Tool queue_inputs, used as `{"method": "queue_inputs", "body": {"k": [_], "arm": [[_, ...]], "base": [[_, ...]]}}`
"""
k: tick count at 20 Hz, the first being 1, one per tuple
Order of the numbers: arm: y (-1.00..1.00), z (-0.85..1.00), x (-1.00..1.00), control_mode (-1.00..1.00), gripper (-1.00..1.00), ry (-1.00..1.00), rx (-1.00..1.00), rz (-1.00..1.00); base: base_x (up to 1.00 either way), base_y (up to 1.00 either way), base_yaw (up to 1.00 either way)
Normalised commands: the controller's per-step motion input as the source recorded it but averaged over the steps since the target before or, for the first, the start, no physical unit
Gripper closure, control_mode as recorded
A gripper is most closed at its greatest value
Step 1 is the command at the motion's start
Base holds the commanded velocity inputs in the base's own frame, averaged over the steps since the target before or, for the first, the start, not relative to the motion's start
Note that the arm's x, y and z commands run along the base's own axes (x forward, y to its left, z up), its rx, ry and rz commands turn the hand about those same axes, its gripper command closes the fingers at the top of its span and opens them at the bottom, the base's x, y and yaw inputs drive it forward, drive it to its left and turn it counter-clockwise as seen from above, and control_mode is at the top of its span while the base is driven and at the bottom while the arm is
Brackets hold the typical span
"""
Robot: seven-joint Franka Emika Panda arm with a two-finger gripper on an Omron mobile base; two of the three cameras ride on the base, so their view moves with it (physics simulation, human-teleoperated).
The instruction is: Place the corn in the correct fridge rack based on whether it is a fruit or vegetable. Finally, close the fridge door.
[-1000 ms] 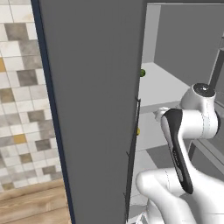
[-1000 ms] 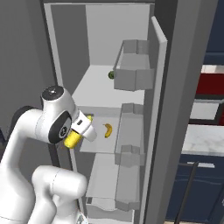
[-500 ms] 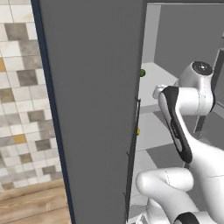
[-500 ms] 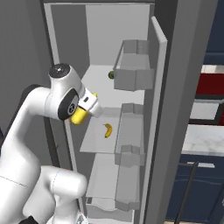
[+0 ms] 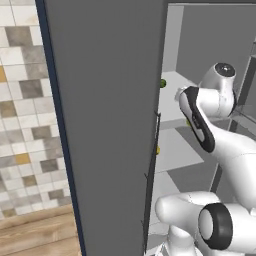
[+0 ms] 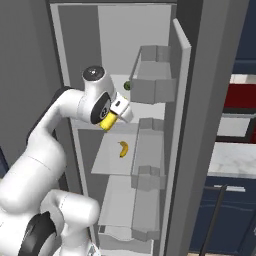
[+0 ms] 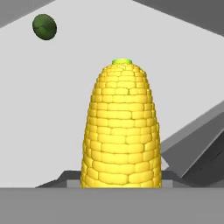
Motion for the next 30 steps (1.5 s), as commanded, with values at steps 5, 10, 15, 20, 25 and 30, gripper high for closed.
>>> {"method": "queue_inputs", "body": {"k": [5, 10, 15, 20, 25, 30], "arm": [[-0.40, 0.00, 0.77, -1.00, 1.00, 0.00, 0.00, 0.00], [-0.26, -0.17, 0.87, -1.00, 1.00, 0.04, 0.00, 0.00], [-0.09, -0.41, 0.71, -1.00, 1.00, 0.05, 0.00, 0.00], [-0.01, -0.15, 0.26, -1.00, -1.00, -0.01, 0.00, 0.01], [0.00, -0.03, -0.05, -1.00, -1.00, -0.05, 0.00, 0.01], [0.08, 0.17, -0.81, -1.00, -1.00, -0.19, 0.00, 0.00]], "base": [[0.00, 0.00, 0.00], [0.00, 0.00, 0.00], [0.00, 0.00, 0.00], [0.00, 0.00, 0.00], [0.00, 0.00, 0.00], [0.00, 0.00, 0.00]]}}
